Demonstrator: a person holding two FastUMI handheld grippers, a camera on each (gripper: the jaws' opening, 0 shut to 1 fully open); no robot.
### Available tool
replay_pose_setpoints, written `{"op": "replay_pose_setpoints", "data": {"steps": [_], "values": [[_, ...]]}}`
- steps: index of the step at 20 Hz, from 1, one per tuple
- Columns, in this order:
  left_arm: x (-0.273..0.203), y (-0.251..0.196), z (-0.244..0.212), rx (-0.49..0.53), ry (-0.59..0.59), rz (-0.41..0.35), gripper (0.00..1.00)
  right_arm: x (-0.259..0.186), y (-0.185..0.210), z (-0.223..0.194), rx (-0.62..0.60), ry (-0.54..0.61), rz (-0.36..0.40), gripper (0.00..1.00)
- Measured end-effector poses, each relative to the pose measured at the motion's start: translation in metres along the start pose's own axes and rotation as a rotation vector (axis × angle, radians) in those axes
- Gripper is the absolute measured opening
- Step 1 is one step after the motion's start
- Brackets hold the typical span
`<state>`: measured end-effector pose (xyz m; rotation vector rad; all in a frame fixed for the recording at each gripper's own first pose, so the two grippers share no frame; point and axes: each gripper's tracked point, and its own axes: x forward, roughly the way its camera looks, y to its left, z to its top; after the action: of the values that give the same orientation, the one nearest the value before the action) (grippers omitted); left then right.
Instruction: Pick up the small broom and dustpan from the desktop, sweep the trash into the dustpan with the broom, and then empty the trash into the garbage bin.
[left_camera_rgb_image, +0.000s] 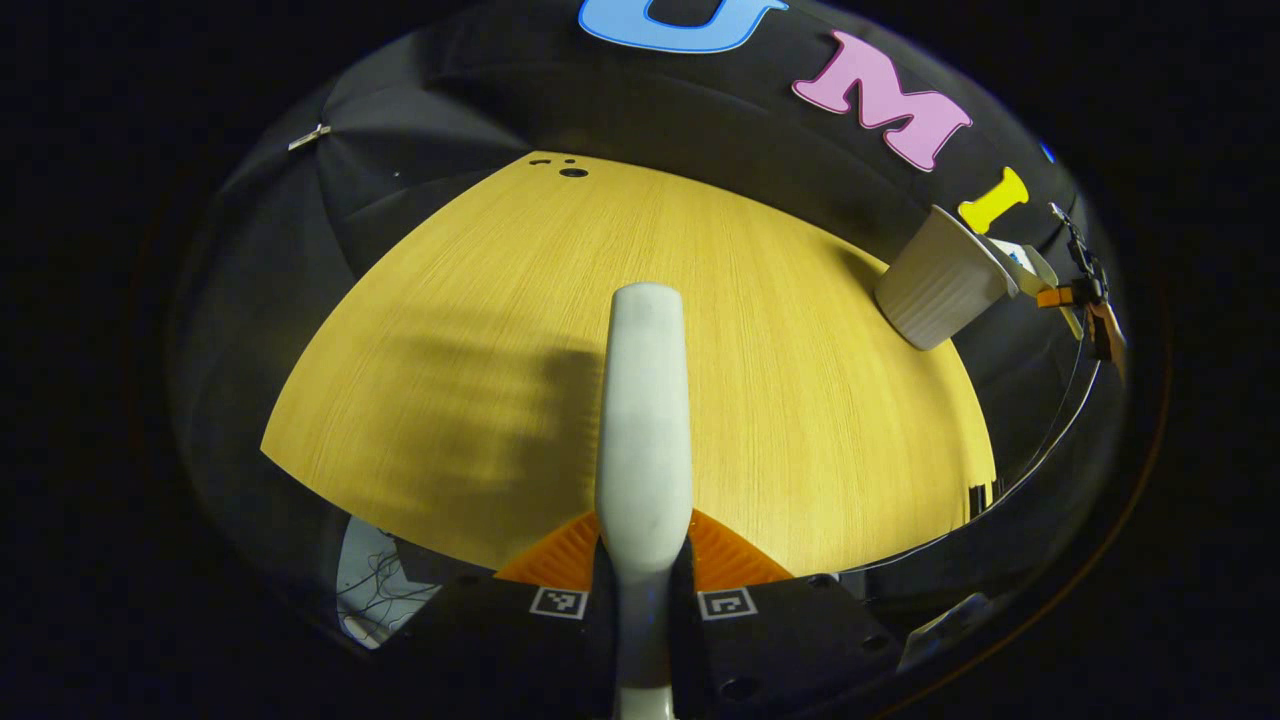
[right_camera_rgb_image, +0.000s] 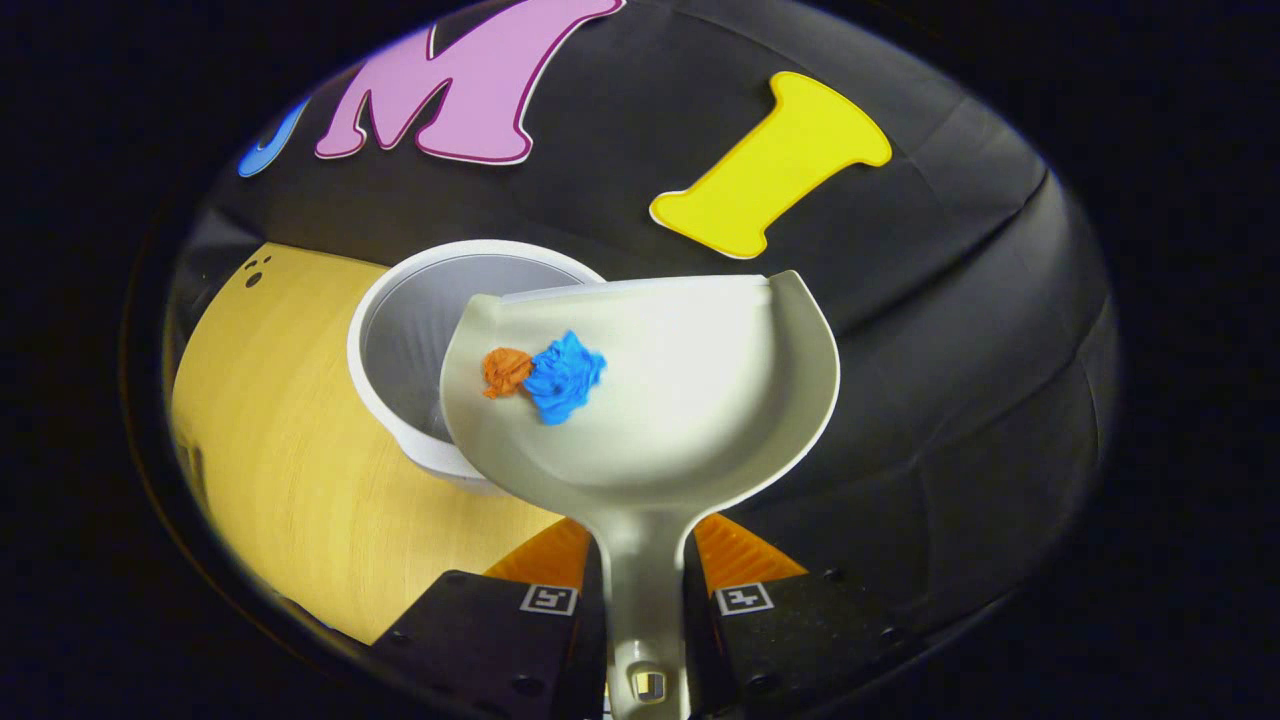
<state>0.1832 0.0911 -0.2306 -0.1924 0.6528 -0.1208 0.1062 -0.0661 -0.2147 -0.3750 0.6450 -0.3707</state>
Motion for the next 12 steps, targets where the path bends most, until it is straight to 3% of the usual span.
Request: {"op": "replay_pose_setpoints", "data": {"steps": [8, 12], "values": [[0.01, -0.002, 0.013, -0.005, 0.009, 0.003, 0.26, -0.002, -0.005, 0.009, -0.173, -0.039, -0.088, 0.35], [0.016, -0.006, 0.018, 0.007, 0.017, 0.002, 0.26, -0.005, -0.017, 0.014, -0.316, -0.057, -0.192, 0.35]]}}
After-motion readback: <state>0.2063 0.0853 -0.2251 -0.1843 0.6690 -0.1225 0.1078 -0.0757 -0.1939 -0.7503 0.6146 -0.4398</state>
